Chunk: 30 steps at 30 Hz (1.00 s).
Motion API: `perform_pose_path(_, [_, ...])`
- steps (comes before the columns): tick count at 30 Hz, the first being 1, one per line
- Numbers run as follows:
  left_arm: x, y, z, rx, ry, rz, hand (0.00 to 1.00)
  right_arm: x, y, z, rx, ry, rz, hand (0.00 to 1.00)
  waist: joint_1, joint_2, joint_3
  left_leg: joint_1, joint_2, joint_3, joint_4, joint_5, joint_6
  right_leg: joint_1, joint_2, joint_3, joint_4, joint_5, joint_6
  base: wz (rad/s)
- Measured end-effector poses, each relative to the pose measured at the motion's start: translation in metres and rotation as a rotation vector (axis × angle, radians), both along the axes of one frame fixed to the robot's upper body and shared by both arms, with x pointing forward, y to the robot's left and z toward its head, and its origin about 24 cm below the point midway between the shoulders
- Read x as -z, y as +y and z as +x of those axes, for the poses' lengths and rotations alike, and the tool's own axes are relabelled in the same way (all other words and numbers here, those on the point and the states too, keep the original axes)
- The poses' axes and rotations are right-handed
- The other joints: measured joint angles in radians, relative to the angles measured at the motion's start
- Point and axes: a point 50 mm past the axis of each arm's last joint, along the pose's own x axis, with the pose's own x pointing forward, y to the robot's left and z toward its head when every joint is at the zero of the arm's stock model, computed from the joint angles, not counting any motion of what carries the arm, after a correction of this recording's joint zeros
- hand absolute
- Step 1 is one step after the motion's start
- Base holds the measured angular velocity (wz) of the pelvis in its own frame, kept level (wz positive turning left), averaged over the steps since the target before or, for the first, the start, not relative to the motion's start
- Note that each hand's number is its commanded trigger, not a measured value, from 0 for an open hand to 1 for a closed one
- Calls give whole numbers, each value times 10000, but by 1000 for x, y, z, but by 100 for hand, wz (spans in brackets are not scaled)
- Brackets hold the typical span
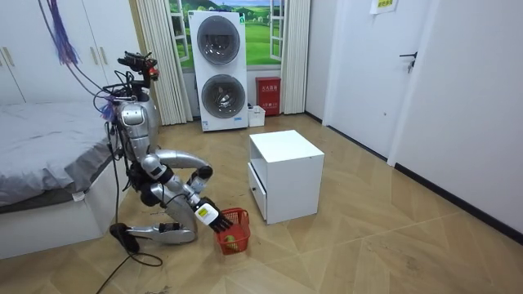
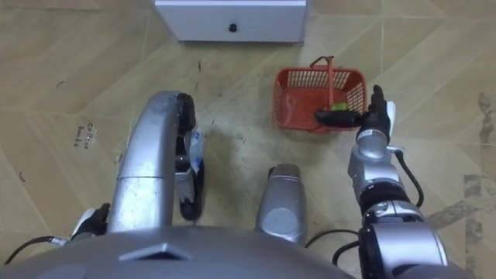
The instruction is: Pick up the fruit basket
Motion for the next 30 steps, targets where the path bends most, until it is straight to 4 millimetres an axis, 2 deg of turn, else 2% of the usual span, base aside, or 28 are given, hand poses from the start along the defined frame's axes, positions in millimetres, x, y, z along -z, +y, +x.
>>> perform_pose_path(8, [1,0,-6,-80,93,-37,0,-1,1,1,41,-58,89,0,72,184,-63,-35,1,78,-70,0,0,-124,-31,6,27,0,-1,1])
perform_pose_path(15, [1,-3,-1,148,-23,-105,0,-3,0,9,-126,47,-35,0,128,388,-24,-194,-15,128,-182,6,-16,-292,-126,15,135,-14,-22,2])
perform_pose_path(18, [1,-6,5,464,-121,-141,0,-4,-12,8,-172,295,-310,0,422,511,17,-342,31,173,-246,37,-86,-531,-137,-33,225,-23,-4,8])
perform_pose_path(21, [1,-6,4,572,-5,-209,0,-9,-22,13,-123,406,-361,0,772,534,62,-515,190,213,-251,88,-191,-736,-77,16,366,-42,6,-1])
perform_pose_path(24, [2,-7,1,696,185,-326,0,-14,-29,19,25,280,-362,0,1001,544,80,-511,224,216,-289,132,-276,-740,-73,-14,388,-47,0,2])
perform_pose_path(27, [2,-8,2,742,235,-492,0,-19,-33,23,-87,163,-384,0,1169,522,88,-512,283,277,-339,158,-317,-741,-122,-75,388,-47,-1,7])
perform_pose_path(30, [2,-9,4,791,243,-640,0,-22,-32,28,-332,77,-419,0,1182,513,93,-510,369,369,-368,202,-269,-739,-183,-117,379,-47,0,7])
